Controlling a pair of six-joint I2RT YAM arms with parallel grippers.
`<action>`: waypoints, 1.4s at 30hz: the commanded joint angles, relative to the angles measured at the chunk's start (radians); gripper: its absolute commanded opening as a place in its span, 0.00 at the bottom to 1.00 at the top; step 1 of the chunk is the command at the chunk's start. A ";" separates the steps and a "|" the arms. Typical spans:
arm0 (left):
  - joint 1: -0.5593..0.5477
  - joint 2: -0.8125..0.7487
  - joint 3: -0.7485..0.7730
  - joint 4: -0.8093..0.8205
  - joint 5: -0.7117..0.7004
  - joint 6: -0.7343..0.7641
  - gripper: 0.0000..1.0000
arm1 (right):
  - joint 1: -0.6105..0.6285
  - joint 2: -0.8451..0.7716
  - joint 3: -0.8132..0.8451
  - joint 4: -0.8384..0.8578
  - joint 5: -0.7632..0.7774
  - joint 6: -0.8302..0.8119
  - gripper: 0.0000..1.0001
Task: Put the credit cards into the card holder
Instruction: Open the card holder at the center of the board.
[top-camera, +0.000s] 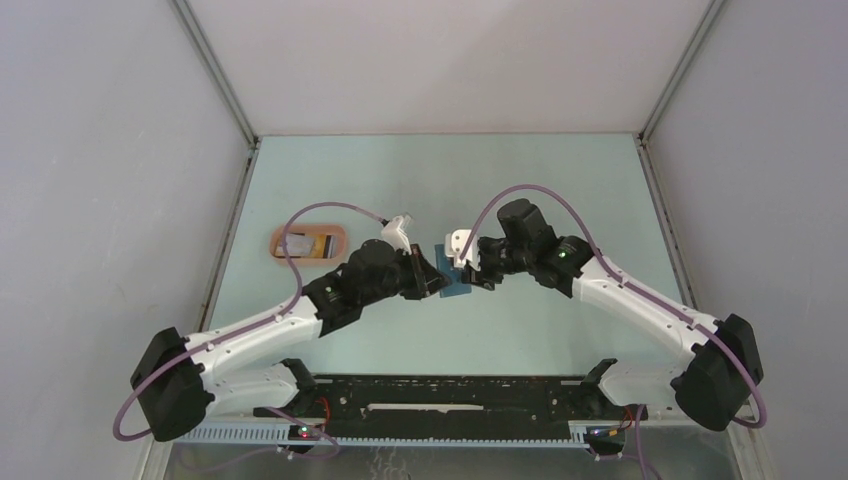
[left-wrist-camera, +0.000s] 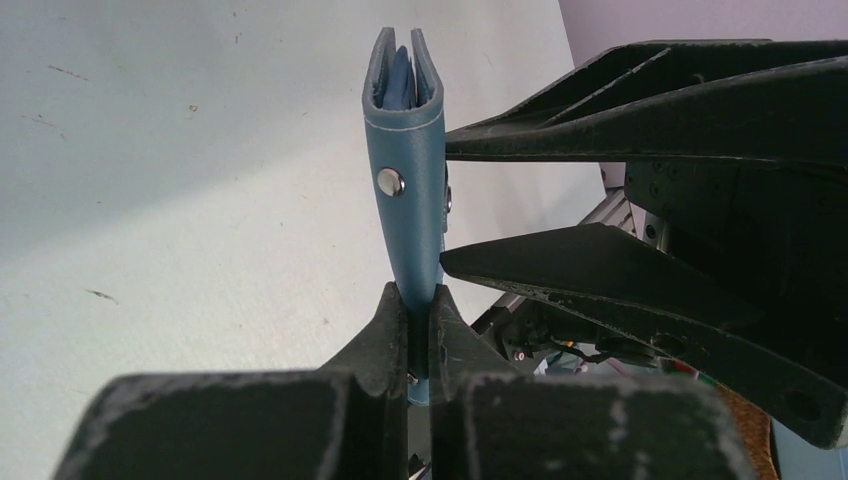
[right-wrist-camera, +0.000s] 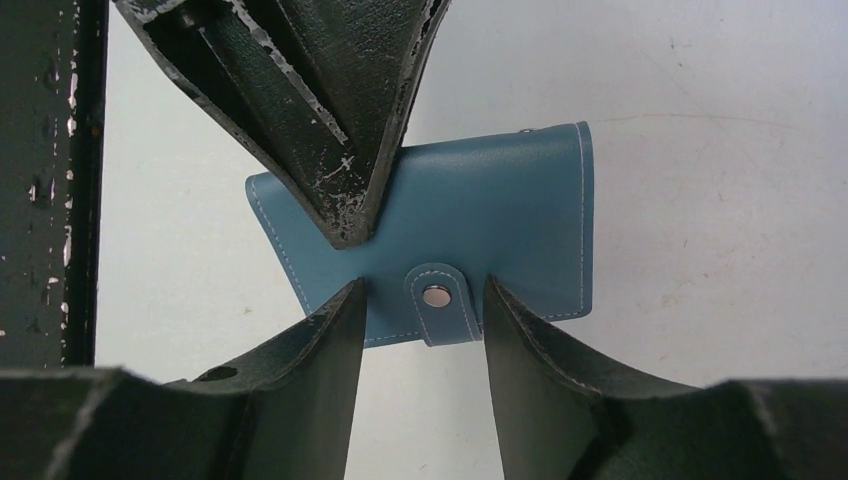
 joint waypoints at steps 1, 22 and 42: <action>-0.011 -0.060 0.042 0.103 0.052 0.026 0.00 | 0.019 0.019 -0.008 0.030 -0.002 -0.014 0.53; 0.048 -0.160 -0.080 0.136 0.017 -0.031 0.00 | 0.016 -0.001 -0.010 -0.093 -0.172 -0.126 0.00; 0.025 -0.199 -0.090 0.088 -0.126 0.175 0.00 | -0.265 -0.075 0.006 -0.099 -0.416 0.106 0.62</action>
